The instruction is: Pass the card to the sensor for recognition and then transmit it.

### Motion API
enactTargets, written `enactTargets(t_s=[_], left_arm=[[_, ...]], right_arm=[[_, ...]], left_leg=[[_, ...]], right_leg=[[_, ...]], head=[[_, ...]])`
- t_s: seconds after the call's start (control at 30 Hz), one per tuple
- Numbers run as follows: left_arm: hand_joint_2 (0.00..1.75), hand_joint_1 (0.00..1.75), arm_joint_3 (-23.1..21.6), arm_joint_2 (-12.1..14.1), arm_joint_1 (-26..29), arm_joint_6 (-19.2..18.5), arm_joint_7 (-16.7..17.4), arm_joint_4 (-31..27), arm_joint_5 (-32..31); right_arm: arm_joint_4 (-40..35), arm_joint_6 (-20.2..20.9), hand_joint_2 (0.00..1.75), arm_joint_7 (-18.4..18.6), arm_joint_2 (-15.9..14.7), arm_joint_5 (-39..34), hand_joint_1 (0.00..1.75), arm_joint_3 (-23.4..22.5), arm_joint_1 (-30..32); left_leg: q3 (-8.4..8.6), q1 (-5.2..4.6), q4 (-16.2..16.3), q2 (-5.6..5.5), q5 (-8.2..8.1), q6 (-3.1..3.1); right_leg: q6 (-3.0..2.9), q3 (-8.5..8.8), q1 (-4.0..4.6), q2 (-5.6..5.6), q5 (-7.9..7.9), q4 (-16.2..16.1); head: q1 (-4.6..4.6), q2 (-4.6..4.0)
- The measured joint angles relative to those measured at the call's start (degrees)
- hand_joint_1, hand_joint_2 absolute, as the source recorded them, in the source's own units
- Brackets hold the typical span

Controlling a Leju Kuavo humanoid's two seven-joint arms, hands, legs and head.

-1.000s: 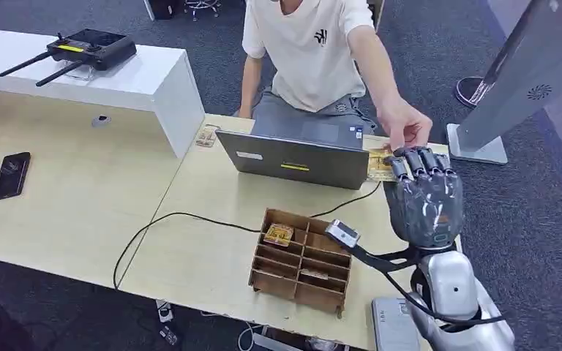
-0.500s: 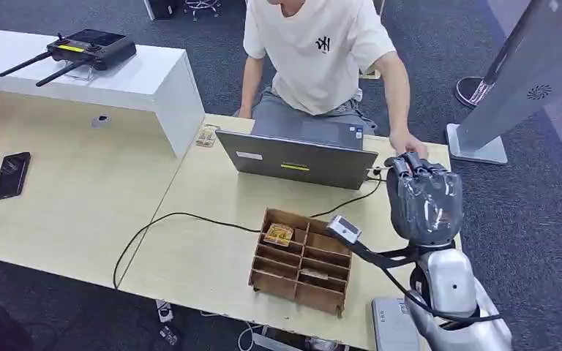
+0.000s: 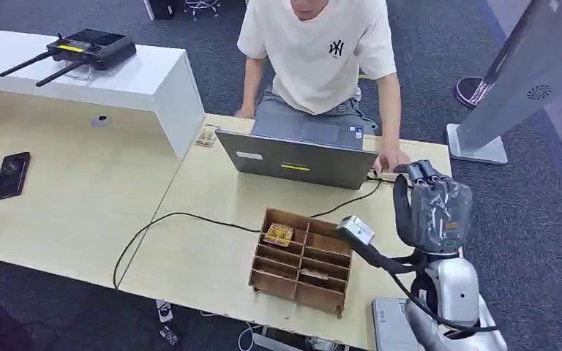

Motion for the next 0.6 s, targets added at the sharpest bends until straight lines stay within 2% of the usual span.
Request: enactTargets(t_s=[0.13, 0.43, 0.53, 0.6], left_arm=[[0.00, 0.00, 0.04, -0.22, 0.39, 1.02, 0.00, 0.00, 0.85], [0.00, 0.00, 1.51, -0.57, 1.96, 3.67, -0.46, 0.00, 2.91], [0.00, 0.00, 2.27, -0.79, 2.53, 4.63, -0.96, 0.00, 3.87], [0.00, 0.00, 2.99, -0.83, 2.91, 5.16, -1.09, 0.00, 4.65]], right_arm=[[-3.62, -1.31, 1.75, -2.09, 1.66, -6.43, 1.75, -2.33, 2.89], [-14.41, -4.04, 1.75, -9.34, 6.21, -27.57, 1.75, -8.11, 11.85], [-18.32, -3.76, 1.75, -11.59, 7.26, -36.07, 1.75, -10.27, 15.64], [-20.56, -1.88, 1.75, -12.30, 7.60, -42.61, 1.75, -11.68, 18.35]], left_leg=[[0.00, 0.00, 0.00, -0.01, -0.01, -0.01], [-0.01, 0.00, -0.01, -0.02, -0.03, -0.01], [-0.01, 0.00, -0.01, -0.02, -0.04, 0.00], [-0.02, 0.00, -0.01, -0.02, -0.08, -0.02]], right_leg=[[0.00, 0.00, 0.00, -0.01, -0.01, 0.00], [0.03, -0.02, 0.00, -0.02, -0.05, -0.01], [0.04, -0.02, 0.00, -0.03, -0.06, -0.01], [0.04, -0.02, 0.00, -0.03, -0.06, -0.02]], head=[[-0.02, 0.00], [0.00, 0.00], [-0.02, 0.00], [-0.02, 0.00]])
